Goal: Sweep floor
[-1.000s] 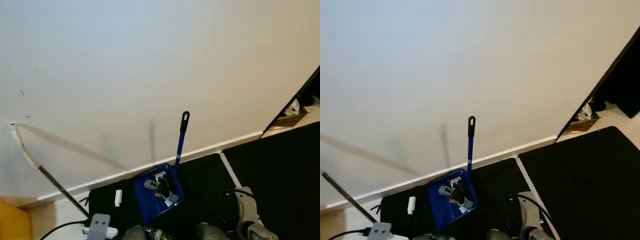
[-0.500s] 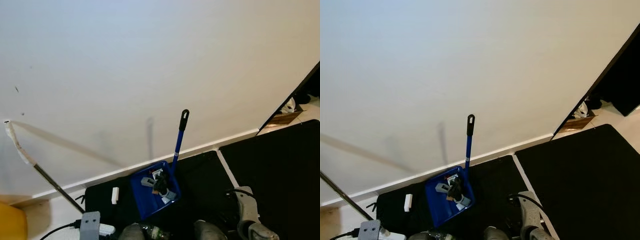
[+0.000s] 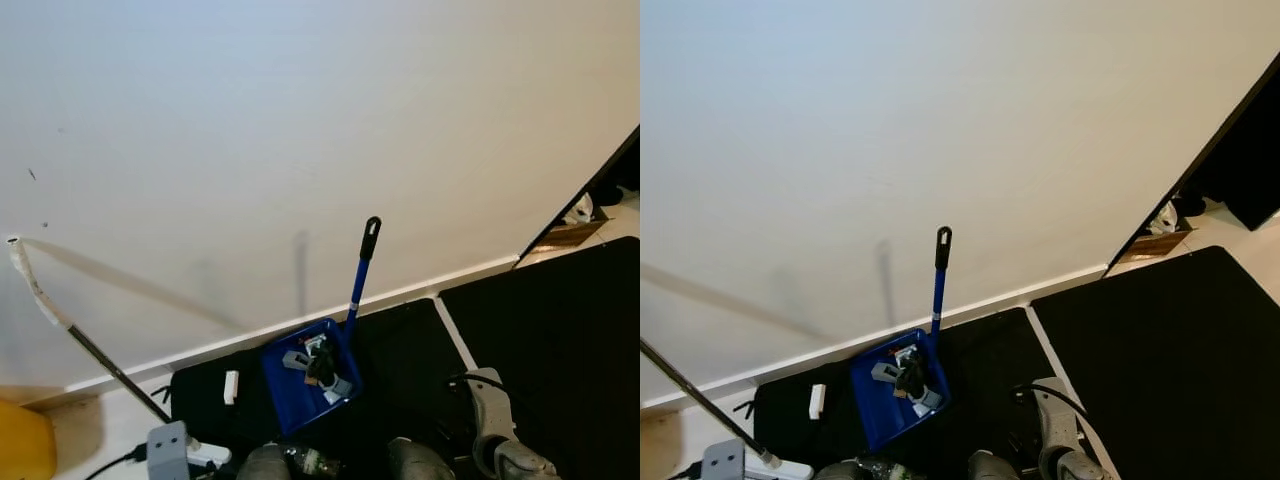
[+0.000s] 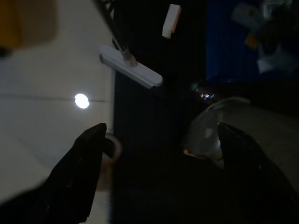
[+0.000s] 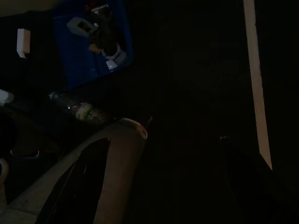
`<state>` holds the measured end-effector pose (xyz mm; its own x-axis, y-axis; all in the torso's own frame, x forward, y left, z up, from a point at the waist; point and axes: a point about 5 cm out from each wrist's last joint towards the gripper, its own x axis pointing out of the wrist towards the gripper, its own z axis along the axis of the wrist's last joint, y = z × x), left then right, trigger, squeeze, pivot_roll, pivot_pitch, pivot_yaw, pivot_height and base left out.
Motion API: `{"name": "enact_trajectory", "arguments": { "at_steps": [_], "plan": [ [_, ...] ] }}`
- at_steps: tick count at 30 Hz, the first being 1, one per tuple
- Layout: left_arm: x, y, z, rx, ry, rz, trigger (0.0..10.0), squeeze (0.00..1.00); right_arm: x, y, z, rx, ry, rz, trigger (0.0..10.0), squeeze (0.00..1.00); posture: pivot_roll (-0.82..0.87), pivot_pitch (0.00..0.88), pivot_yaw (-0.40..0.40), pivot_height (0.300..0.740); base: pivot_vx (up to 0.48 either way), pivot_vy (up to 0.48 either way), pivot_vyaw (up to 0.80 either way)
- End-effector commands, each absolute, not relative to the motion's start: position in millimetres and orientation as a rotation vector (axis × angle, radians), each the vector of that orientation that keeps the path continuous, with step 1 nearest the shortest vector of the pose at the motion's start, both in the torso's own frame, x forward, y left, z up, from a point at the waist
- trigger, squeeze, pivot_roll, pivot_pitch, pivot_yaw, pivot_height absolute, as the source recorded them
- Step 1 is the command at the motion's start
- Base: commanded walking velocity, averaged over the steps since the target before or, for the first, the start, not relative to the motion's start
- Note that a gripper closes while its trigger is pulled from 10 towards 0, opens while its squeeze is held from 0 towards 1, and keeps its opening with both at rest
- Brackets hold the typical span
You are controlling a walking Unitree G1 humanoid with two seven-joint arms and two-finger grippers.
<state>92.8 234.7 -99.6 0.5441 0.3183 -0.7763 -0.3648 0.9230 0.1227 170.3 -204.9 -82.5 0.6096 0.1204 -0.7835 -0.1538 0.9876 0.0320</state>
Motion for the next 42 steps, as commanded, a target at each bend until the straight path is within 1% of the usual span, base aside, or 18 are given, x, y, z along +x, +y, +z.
{"name": "enact_trajectory", "arguments": {
  "at_steps": [1, 2, 3, 4, 5, 7, 9, 12, 13, 14, 15, 16, 23, 27, 30, 33, 34, 42],
  "plan": [
    [89.6, 235.0, -100.3, 0.106, 0.948, 0.341, 10.0, 0.00, 163.6, -207.0, -85.3, -0.035, 0.926, 0.146, 10.0, 0.00, 0.12, 0.104, -0.029, 0.740, 0.000, 0.000, 0.00],
    [95.4, 236.8, -97.9, 0.389, 0.949, 0.218, 10.0, 0.00, 162.6, -207.3, -85.8, -0.034, 0.929, 0.145, 10.0, 0.00, 0.13, 0.103, -0.027, 0.740, 0.000, 0.000, 0.00],
    [95.4, 236.8, -97.9, 0.389, 0.949, 0.218, 10.0, 0.00, 162.6, -207.3, -85.8, -0.034, 0.929, 0.145, 10.0, 0.00, 0.13, 0.103, -0.027, 0.740, 0.000, 0.000, 0.00],
    [98.9, 237.8, -95.9, 0.580, 0.922, 0.133, 10.0, 0.00, 161.9, -207.5, -86.0, -0.034, 0.931, 0.144, 10.0, 0.00, 0.13, 0.103, -0.026, 0.740, 0.000, 0.000, 0.00],
    [98.9, 237.8, -95.9, 0.580, 0.922, 0.133, 10.0, 0.00, 161.9, -207.5, -86.0, -0.034, 0.931, 0.144, 10.0, 0.00, 0.13, 0.103, -0.026, 0.740, 0.000, 0.000, 0.00],
    [104.5, 237.4, -94.8, 0.940, 0.884, -0.017, 10.0, 0.00, 161.9, -207.1, -86.1, -0.035, 0.931, 0.146, 10.0, 0.00, 0.13, 0.103, -0.031, 0.740, 0.000, 0.000, 0.00],
    [106.6, 236.7, -94.6, 1.018, 0.867, -0.066, 10.0, 0.00, 162.3, -206.7, -86.0, -0.036, 0.931, 0.148, 10.0, 0.00, 0.13, 0.103, -0.032, 0.740, 0.000, 0.000, 0.00],
    [106.6, 236.5, -95.4, 0.987, 0.886, -0.083, 10.0, 0.00, 162.7, -206.5, -85.9, -0.037, 0.930, 0.150, 10.0, 0.00, 0.13, 0.103, -0.032, 0.740, 0.000, 0.000, 0.00],
    [104.6, 236.0, -97.0, 0.860, 0.930, -0.070, 10.0, 0.00, 163.0, -206.5, -85.7, -0.037, 0.929, 0.151, 10.0, 0.00, 0.13, 0.099, -0.033, 0.740, 0.000, 0.000, 0.00],
    [104.6, 236.0, -97.0, 0.860, 0.930, -0.070, 10.0, 0.00, 163.0, -206.5, -85.7, -0.037, 0.929, 0.151, 10.0, 0.00, 0.13, 0.099, -0.033, 0.740, 0.000, 0.000, 0.00],
    [93.7, 231.1, -103.5, 0.335, 1.048, 0.058, 10.0, 0.00, 163.6, -206.6, -85.5, -0.039, 0.928, 0.151, 10.0, 0.00, 0.13, 0.096, -0.033, 0.740, 0.000, 0.000, 0.00],
    [89.5, 226.9, -105.7, 0.119, 1.058, 0.113, 10.0, 0.00, 164.0, -207.0, -85.2, -0.040, 0.927, 0.150, 10.0, 0.00, 0.12, 0.094, -0.033, 0.740, 0.000, 0.000, 0.00],
    [81.0, 211.8, -111.3, -0.434, 1.017, 0.332, 10.0, 0.00, 164.9, -208.1, -84.6, -0.042, 0.924, 0.148, 10.0, 0.00, 0.12, 0.087, -0.031, 0.740, 0.000, 0.000, 0.00],
    [78.8, 211.5, -112.2, -0.461, 1.020, 0.371, 10.0, 0.00, 165.2, -208.5, -84.4, -0.044, 0.924, 0.148, 10.0, 0.00, 0.12, 0.085, -0.030, 0.740, 0.000, 0.000, 0.00],
    [76.8, 217.4, -111.7, -0.356, 1.042, 0.372, 10.0, 0.00, 165.5, -208.5, -84.3, -0.043, 0.923, 0.147, 10.0, 0.00, 0.12, 0.087, -0.031, 0.740, 0.000, 0.000, 0.00],
    [78.3, 228.6, -108.9, -0.067, 1.079, 0.312, 10.0, 0.00, 165.7, -208.1, -84.3, -0.043, 0.923, 0.148, 10.0, 0.00, 0.12, 0.088, -0.031, 0.740, 0.000, 0.000, 0.00],
    [84.7, 234.9, -105.3, 0.211, 1.073, 0.212, 10.0, 0.00, 165.8, -208.2, -84.2, -0.042, 0.922, 0.147, 10.0, 0.00, 0.12, 0.090, -0.032, 0.740, 0.000, 0.000, 0.00],
    [92.0, 239.1, -100.8, 0.455, 1.022, 0.151, 10.0, 0.00, 165.1, -208.5, -84.6, -0.040, 0.925, 0.144, 10.0, 0.00, 0.12, 0.093, -0.031, 0.740, 0.000, 0.000, 0.00]
  ]
}}
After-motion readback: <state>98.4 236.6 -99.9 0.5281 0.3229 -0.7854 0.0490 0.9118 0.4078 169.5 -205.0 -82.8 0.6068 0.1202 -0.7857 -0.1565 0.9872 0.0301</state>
